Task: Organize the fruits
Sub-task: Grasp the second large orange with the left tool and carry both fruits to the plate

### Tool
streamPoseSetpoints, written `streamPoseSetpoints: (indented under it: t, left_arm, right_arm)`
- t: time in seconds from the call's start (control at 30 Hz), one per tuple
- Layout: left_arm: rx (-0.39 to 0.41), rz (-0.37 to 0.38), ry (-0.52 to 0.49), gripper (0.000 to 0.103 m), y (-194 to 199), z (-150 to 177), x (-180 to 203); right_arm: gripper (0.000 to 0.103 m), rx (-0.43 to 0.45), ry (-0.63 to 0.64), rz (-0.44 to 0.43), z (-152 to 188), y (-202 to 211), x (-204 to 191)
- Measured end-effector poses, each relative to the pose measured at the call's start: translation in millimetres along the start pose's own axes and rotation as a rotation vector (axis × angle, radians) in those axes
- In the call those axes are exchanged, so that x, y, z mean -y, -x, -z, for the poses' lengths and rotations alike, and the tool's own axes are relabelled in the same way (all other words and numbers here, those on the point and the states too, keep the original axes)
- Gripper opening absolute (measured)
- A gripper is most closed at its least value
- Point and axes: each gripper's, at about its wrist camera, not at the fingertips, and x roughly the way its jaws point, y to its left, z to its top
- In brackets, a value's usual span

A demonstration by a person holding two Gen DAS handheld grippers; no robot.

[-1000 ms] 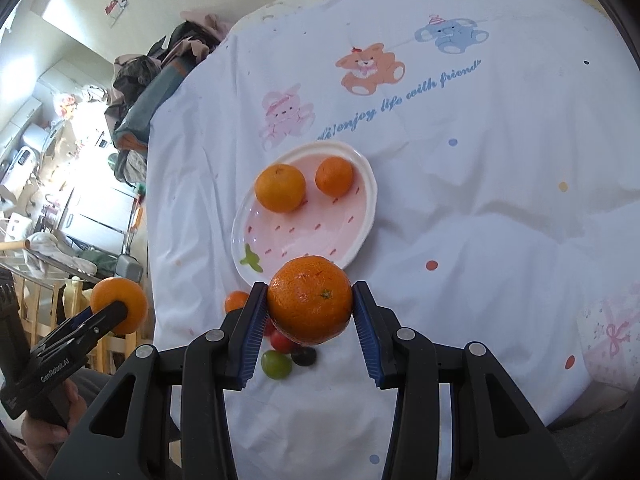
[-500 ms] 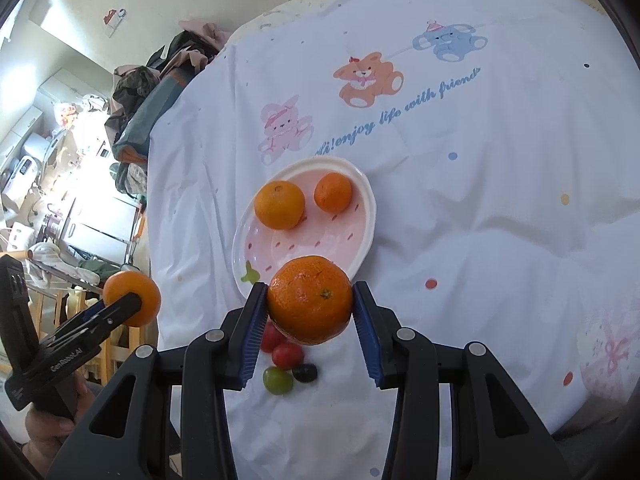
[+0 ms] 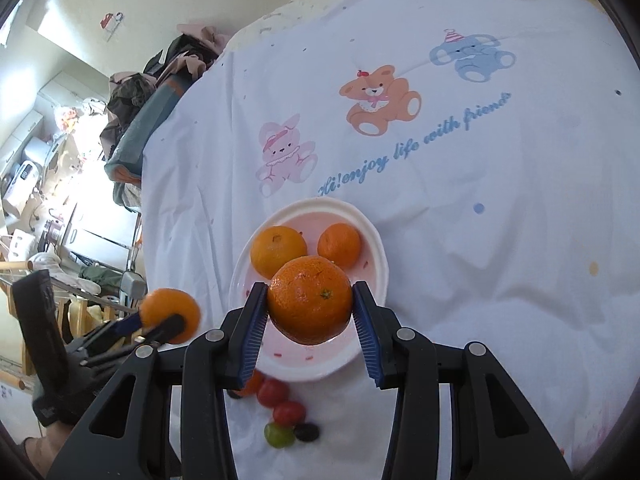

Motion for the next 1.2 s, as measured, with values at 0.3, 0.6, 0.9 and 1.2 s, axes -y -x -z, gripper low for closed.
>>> streamPoseSetpoints:
  t: [0.3, 0.6, 0.9, 1.2]
  left_arm:
    - [-0.094, 0.04, -0.015, 0.056, -54, -12, 10]
    - [-0.111, 0.073, -0.03, 0.057, -71, -17, 10]
    - [-0.131, 0.092, -0.022, 0.059, -78, -22, 8]
    - [-0.133, 0.089, 0.015, 0.076, -79, -22, 5]
  right_arm:
    - [0.045, -0.051, 0.021, -0.019, -28, -41, 0]
    - [0.045, -0.123, -0.03, -0.058, -50, -86, 6]
    - [0.047, -0.154, -0.046, -0.061, -62, -115, 5]
    - [0.071, -0.102, -0.028, -0.065, -62, -99, -2]
